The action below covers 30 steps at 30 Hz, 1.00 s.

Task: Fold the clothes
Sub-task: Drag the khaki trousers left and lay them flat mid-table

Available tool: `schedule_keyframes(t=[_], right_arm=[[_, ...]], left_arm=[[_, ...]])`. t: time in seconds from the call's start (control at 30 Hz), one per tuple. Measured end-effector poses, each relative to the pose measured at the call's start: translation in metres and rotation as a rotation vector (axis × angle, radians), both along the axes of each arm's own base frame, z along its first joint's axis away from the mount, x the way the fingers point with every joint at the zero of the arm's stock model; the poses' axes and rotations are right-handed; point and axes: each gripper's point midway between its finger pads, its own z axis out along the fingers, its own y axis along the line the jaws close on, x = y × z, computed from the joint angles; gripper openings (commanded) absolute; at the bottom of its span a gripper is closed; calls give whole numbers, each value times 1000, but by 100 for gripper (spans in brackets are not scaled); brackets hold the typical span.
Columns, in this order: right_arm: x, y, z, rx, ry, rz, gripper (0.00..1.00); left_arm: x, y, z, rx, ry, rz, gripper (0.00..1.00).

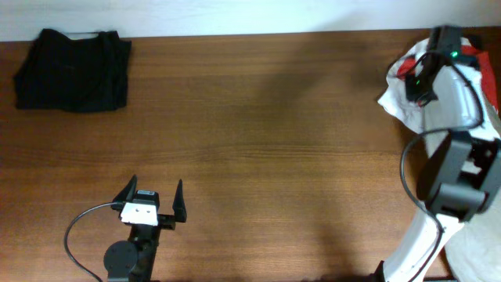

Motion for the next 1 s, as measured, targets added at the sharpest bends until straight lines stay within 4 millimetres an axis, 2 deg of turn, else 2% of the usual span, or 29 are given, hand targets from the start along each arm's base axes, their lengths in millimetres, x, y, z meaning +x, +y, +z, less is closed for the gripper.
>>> schedule_keyframes(t=[0.03,0.1,0.13,0.17,0.2,0.23,0.3,0.33,0.37,0.4,0.43,0.47,0.53,0.57,0.6,0.63,0.67,0.7,0.73,0.8,0.83,0.87,0.9,0.97,1.0], right_arm=[[3,1,30,-23,-62,1,4],[8,25,115,-67,-241,45,4],[8,55,162,-80,-342,100,4],[6,86,191,-75,-408,161,4],[4,121,210,-59,-456,228,4],[4,159,219,-34,-480,299,4],[3,230,214,28,-478,432,4],[0,274,207,79,-468,520,4],[-5,329,195,156,-450,620,4],[-9,359,188,206,-439,664,4],[-13,404,172,284,-420,727,4],[-18,449,147,373,-378,782,4],[-28,514,100,510,-295,856,4],[-40,546,70,590,-223,886,4],[-50,568,49,645,-174,907,4],[-66,593,27,696,-115,930,16],[-81,608,17,728,-75,943,16],[-91,617,19,749,-61,965,9],[-96,622,24,768,-57,974,11],[-99,615,34,771,-29,952,28],[-95,601,41,753,-5,916,70],[-82,579,59,722,-14,864,99],[-72,556,75,694,-18,811,99],[-45,478,110,603,-46,650,99],[-34,430,122,560,-50,550,99]], left_arm=[[0,0,0,0,0,0,99],[0,0,0,0,0,0,99],[0,0,0,0,0,0,99],[0,0,0,0,0,0,99],[0,0,0,0,0,0,99],[0,0,0,0,0,0,99],[0,0,0,0,0,0,99],[0,0,0,0,0,0,99],[0,0,0,0,0,0,99],[0,0,0,0,0,0,99],[0,0,0,0,0,0,99],[0,0,0,0,0,0,99],[0,0,0,0,0,0,99],[0,0,0,0,0,0,99],[0,0,0,0,0,0,99],[0,0,0,0,0,0,99],[0,0,0,0,0,0,99],[0,0,0,0,0,0,99],[0,0,0,0,0,0,99],[0,0,0,0,0,0,99],[0,0,0,0,0,0,99],[0,0,0,0,0,0,99],[0,0,0,0,0,0,99],[0,0,0,0,0,0,99],[0,0,0,0,0,0,99]])
